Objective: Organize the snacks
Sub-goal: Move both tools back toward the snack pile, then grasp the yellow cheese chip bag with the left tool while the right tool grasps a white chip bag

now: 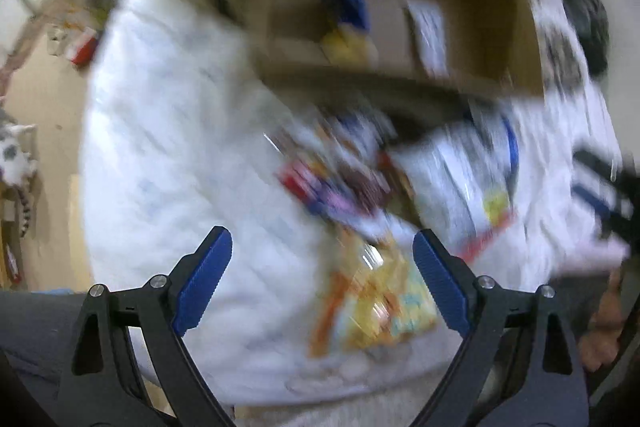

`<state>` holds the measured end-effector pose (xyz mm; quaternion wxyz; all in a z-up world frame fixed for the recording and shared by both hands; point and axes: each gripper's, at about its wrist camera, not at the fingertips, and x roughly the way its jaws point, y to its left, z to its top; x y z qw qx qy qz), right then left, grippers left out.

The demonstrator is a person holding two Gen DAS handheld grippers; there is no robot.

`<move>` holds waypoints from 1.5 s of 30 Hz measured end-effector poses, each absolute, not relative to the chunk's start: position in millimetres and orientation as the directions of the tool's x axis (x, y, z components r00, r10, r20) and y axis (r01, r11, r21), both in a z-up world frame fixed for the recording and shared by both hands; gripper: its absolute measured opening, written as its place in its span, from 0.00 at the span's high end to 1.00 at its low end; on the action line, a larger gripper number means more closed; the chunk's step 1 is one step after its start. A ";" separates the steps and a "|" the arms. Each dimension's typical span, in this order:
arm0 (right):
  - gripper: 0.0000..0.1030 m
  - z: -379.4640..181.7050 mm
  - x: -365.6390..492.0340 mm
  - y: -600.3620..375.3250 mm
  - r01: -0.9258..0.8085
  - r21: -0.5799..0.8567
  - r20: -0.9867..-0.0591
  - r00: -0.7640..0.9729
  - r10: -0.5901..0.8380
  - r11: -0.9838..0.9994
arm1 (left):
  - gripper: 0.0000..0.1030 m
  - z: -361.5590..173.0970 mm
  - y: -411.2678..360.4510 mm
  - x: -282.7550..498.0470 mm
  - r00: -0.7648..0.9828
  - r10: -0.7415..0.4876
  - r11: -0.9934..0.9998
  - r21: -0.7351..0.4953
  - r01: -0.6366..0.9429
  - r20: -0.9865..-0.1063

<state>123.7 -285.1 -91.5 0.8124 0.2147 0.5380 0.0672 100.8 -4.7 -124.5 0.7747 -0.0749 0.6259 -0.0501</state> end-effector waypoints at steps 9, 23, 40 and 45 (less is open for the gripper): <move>0.10 -97.9 129.4 -281.3 0.118 0.433 -0.847 0.393 0.358 0.894 | 0.13 -181.0 -68.3 88.9 0.035 -0.140 0.974 -0.131 0.186 -0.990; 0.10 -95.3 128.4 -281.1 0.120 0.493 -0.822 0.388 0.416 0.862 | 0.40 -104.3 -22.2 61.2 0.083 -0.280 0.954 -0.268 0.132 -0.957; 0.10 -167.9 144.9 -235.5 0.215 0.581 -0.814 0.128 0.567 0.785 | 0.40 -82.0 22.6 114.4 0.301 -0.250 0.965 -0.264 -0.006 -0.920; 0.10 -180.2 149.4 -218.5 0.190 0.576 -0.816 0.077 0.573 0.795 | 0.40 -76.6 16.3 112.3 0.326 -0.226 0.973 -0.231 0.025 -0.918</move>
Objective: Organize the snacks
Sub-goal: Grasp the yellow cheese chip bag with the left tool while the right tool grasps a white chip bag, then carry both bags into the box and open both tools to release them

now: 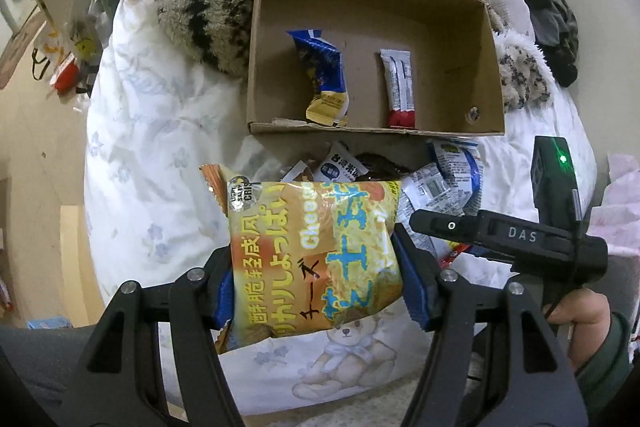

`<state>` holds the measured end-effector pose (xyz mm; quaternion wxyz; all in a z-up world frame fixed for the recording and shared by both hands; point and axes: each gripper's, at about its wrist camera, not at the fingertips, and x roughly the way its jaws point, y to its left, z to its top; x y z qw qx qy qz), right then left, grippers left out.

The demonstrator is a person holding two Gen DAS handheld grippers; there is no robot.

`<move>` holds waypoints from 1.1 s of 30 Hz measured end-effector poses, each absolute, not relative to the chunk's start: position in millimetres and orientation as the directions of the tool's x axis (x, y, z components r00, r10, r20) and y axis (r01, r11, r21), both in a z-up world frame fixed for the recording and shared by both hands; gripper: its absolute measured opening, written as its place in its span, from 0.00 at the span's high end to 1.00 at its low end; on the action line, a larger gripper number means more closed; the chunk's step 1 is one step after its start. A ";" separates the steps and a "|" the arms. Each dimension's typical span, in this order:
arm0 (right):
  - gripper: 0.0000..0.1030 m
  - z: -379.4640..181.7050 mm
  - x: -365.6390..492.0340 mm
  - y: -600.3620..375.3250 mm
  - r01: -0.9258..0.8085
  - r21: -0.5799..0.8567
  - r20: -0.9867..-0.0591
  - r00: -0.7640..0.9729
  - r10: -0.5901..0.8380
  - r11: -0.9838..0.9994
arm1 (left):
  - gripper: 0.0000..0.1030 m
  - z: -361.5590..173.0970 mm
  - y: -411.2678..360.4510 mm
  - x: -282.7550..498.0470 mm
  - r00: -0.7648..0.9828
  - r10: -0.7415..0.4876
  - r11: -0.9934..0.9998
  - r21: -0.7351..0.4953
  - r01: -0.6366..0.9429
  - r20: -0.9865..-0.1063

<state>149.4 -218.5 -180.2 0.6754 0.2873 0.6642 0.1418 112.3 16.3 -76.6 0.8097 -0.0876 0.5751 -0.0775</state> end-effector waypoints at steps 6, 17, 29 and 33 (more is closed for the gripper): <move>0.37 -185.9 146.7 -214.1 0.180 0.560 -0.826 0.048 0.562 0.809 | 0.40 -78.7 15.7 113.1 0.316 -0.237 0.970 -0.243 0.021 -0.919; 0.75 -159.4 128.9 -213.1 0.086 0.574 -0.819 0.084 0.568 0.814 | 0.40 -77.9 20.1 107.6 0.335 -0.202 0.978 -0.209 0.015 -0.920; 0.82 -114.6 95.8 -242.0 0.051 0.671 -0.734 0.186 0.653 0.740 | 0.40 -69.4 33.8 95.3 0.380 -0.168 0.981 -0.191 -0.023 -0.910; 0.82 -92.6 84.0 -250.5 0.033 0.703 -0.691 0.270 0.670 0.711 | 0.40 -59.5 38.1 92.0 0.416 -0.156 0.982 -0.187 -0.036 -0.896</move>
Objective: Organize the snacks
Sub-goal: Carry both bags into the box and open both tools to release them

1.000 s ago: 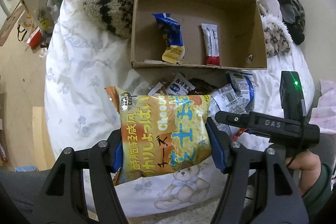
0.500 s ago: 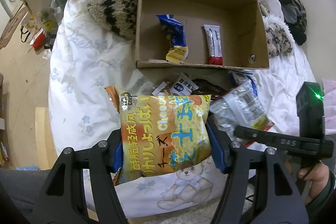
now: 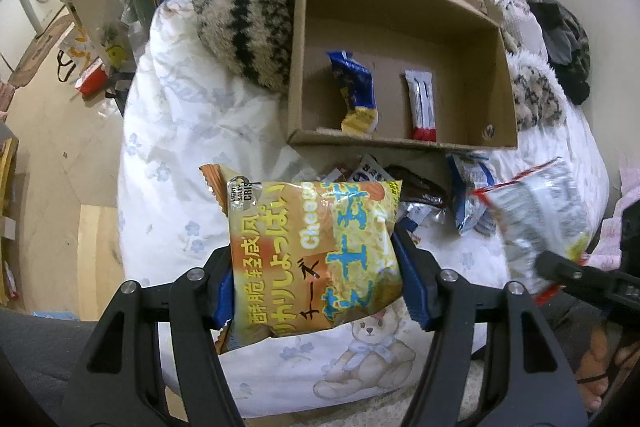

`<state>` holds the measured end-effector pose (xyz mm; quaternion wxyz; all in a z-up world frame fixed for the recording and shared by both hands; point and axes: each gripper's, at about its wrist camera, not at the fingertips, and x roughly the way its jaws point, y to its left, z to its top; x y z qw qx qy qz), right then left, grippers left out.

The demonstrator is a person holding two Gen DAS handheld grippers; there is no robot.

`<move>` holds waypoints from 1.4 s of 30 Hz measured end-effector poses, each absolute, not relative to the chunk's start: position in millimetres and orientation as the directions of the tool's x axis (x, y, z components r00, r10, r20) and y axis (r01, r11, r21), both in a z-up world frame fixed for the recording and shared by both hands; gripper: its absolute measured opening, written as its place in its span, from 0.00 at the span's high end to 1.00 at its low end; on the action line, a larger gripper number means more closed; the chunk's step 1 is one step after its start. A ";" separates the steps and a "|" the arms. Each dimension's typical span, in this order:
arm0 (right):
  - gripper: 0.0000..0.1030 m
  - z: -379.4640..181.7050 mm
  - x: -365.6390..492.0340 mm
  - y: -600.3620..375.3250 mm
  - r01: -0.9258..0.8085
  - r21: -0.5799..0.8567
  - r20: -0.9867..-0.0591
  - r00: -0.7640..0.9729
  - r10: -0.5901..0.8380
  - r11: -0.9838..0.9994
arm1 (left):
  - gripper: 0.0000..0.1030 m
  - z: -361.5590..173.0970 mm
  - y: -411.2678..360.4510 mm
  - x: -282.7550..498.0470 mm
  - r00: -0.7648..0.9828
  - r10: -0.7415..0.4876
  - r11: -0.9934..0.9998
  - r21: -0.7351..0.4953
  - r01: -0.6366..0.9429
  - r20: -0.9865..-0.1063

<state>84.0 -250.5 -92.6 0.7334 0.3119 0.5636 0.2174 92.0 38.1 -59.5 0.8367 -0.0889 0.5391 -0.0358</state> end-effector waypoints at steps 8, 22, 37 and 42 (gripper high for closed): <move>0.82 -44.5 87.8 -275.4 -0.027 0.738 -0.611 0.399 0.684 0.674 | 0.40 -25.9 36.4 104.4 0.487 -0.172 0.977 -0.210 -0.025 -0.856; 0.82 -13.6 154.3 -281.4 -0.069 0.731 -0.585 0.450 0.675 0.679 | 0.40 -0.5 32.1 160.6 0.526 -0.174 0.978 -0.209 -0.008 -0.833; 0.82 -65.6 221.7 -267.8 -0.001 0.694 -0.667 0.378 0.642 0.720 | 0.40 -34.9 -15.8 224.4 0.496 -0.147 0.989 -0.118 0.090 -0.856; 0.82 -87.3 231.6 -270.0 0.028 0.683 -0.684 0.374 0.626 0.730 | 0.40 -56.0 -32.8 238.0 0.471 -0.163 0.986 -0.122 0.116 -0.867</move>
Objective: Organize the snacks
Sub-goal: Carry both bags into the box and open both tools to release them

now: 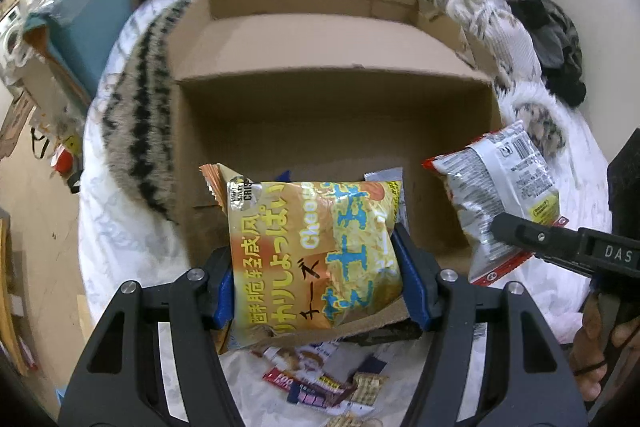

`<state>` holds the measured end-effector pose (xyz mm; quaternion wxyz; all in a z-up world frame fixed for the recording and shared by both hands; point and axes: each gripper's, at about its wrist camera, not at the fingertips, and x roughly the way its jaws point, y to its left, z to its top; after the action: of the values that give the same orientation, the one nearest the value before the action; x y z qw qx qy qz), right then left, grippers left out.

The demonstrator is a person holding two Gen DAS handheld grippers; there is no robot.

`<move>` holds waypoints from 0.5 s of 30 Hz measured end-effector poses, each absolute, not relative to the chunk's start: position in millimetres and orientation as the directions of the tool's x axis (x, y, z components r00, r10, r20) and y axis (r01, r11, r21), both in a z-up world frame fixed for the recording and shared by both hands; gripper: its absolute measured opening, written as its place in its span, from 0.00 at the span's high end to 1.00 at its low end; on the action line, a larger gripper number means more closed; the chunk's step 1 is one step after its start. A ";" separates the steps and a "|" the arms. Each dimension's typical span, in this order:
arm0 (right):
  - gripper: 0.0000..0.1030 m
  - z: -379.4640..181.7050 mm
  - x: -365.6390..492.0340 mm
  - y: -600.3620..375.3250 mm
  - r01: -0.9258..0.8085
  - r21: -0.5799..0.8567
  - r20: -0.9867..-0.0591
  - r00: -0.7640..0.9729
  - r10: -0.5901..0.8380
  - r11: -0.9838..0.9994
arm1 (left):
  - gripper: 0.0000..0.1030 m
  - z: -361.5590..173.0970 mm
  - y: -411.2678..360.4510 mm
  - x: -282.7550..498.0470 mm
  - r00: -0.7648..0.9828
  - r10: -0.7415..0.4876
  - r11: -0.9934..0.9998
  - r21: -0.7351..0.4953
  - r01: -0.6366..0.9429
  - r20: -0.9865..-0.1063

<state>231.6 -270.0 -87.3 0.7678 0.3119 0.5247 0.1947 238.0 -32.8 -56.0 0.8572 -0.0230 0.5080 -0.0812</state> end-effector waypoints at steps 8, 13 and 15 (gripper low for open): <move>0.82 -103.3 237.0 -268.3 0.041 0.655 -0.715 0.354 0.602 0.754 | 0.40 -76.1 -56.3 247.3 0.452 -0.151 0.982 -0.079 0.174 -0.879; 0.81 -102.8 240.7 -260.9 0.028 0.635 -0.730 0.349 0.588 0.772 | 0.38 -77.4 -59.5 246.5 0.464 -0.141 0.980 -0.056 0.191 -0.874; 0.79 -102.7 242.8 -257.9 0.026 0.629 -0.734 0.350 0.582 0.777 | 0.38 -76.5 -59.2 246.1 0.472 -0.149 0.978 -0.061 0.198 -0.869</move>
<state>242.8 -257.9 -102.7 0.7721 0.2812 0.5407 0.1800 246.1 -59.2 -76.5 0.8575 0.0240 0.5039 -0.1012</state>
